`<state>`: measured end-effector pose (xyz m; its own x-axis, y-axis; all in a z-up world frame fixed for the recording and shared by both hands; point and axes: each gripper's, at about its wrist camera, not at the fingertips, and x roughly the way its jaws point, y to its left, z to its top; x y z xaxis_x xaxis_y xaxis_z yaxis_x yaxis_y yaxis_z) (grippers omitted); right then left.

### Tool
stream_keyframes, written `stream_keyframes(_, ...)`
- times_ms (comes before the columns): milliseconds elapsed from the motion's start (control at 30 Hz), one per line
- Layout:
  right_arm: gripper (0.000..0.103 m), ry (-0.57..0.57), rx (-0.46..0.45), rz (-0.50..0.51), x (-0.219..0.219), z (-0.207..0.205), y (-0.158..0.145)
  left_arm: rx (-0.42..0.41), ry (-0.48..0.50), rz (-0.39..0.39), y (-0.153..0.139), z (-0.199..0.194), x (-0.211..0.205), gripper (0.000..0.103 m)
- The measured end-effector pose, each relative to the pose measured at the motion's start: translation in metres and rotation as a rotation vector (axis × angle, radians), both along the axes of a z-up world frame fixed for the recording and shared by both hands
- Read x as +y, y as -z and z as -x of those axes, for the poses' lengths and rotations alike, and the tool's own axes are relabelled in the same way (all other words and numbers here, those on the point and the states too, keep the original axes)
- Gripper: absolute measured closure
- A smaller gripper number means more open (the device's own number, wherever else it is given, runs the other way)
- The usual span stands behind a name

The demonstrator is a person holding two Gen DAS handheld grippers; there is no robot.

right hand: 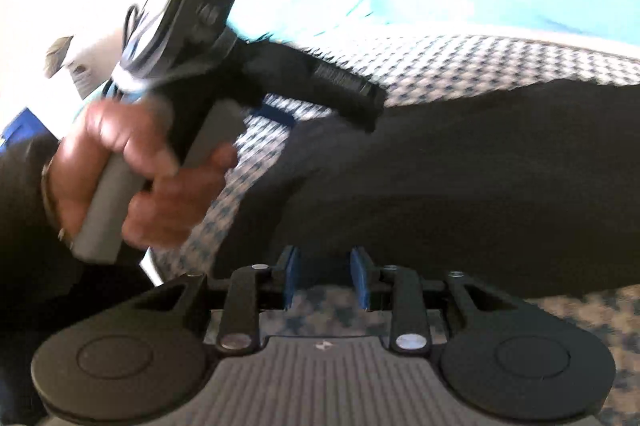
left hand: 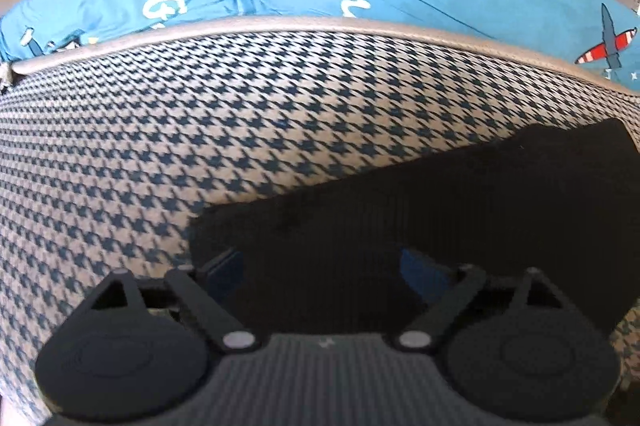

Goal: Fold clothes

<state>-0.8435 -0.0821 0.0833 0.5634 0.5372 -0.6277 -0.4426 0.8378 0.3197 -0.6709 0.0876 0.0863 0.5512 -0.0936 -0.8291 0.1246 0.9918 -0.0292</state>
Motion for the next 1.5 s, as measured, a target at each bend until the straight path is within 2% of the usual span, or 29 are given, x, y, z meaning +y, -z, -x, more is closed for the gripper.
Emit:
stream_keyframes(100, 0.068, 0.06, -0.007, -0.001, -0.016, -0.006, -0.006, 0.01, 0.01, 0.022, 0.002, 0.001, -0.006, 0.012)
stream_keyframes(233, 0.068, 0.13, 0.003, -0.009, -0.04, -0.015, -0.012, 0.002, 0.035, 0.025, 0.002, 0.007, -0.017, 0.007)
stream_keyframes(600, 0.068, 0.26, -0.036, 0.09, -0.122, -0.044, -0.037, -0.014, 0.12, -0.009, 0.009, 0.015, -0.045, 0.007)
stream_keyframes(800, 0.068, 0.416, -0.066, 0.117, -0.178, -0.065, -0.035, -0.015, 0.163, -0.047, 0.016, 0.02, -0.06, 0.006)
stream_keyframes(967, 0.066, 0.573, -0.069, 0.069, -0.223, -0.072, -0.033, 0.001, 0.177, -0.076, 0.029, 0.022, -0.067, 0.001)
stream_keyframes(1100, 0.062, 0.684, -0.044, 0.098, -0.251, -0.078, -0.025, 0.007, 0.167, -0.053, 0.031, 0.02, -0.065, 0.0)
stream_keyframes(1167, 0.061, 0.706, -0.037, 0.096, -0.261, -0.077, -0.021, -0.006, 0.163, -0.034, 0.03, 0.022, -0.062, 0.0)
stream_keyframes(1267, 0.055, 0.746, -0.035, 0.128, -0.27, -0.081, -0.015, -0.019, 0.171, 0.014, 0.023, 0.022, -0.06, 0.0)
stream_keyframes(1333, 0.051, 0.755, -0.026, 0.116, -0.276, -0.085, -0.011, -0.015, 0.17, 0.031, 0.021, 0.021, -0.059, 0.0)
stream_keyframes(1500, 0.051, 0.756, -0.018, 0.088, -0.283, -0.095, -0.003, -0.005, 0.178, 0.033, 0.022, 0.019, -0.062, 0.0)
